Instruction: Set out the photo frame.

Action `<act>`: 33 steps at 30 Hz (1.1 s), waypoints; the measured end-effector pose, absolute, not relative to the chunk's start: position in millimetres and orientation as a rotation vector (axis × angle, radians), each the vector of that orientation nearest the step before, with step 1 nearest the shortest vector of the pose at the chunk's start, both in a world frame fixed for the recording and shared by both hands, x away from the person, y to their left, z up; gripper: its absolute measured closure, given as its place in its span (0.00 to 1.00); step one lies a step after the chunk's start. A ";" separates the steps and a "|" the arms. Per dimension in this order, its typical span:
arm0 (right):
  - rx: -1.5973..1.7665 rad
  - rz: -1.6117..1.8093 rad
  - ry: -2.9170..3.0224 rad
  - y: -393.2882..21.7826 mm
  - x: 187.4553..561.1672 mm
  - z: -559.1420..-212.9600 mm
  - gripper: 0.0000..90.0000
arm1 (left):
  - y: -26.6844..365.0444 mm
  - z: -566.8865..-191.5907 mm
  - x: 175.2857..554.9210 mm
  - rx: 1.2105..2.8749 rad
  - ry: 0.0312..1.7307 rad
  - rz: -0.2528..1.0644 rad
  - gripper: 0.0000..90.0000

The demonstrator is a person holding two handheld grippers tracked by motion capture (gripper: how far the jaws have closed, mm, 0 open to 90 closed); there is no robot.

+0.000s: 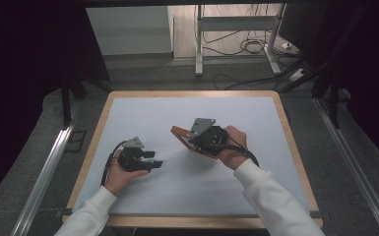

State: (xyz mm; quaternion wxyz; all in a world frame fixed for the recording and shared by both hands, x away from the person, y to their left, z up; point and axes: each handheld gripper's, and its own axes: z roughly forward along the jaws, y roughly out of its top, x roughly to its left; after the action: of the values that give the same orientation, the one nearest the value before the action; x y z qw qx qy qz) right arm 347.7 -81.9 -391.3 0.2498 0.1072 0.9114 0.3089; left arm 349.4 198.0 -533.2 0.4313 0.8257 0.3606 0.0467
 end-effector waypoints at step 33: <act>0.361 0.932 2.575 -106.7 361.4 -400.2 0.70 | 196.5 -535.6 350.0 2.071 0.899 0.110 0.44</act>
State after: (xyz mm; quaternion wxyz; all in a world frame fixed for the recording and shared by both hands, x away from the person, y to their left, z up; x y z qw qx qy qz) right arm 361.4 -106.7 -400.2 0.1886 0.1285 0.9154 0.3315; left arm 350.0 196.5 -535.6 0.4264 0.8288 0.3596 0.0440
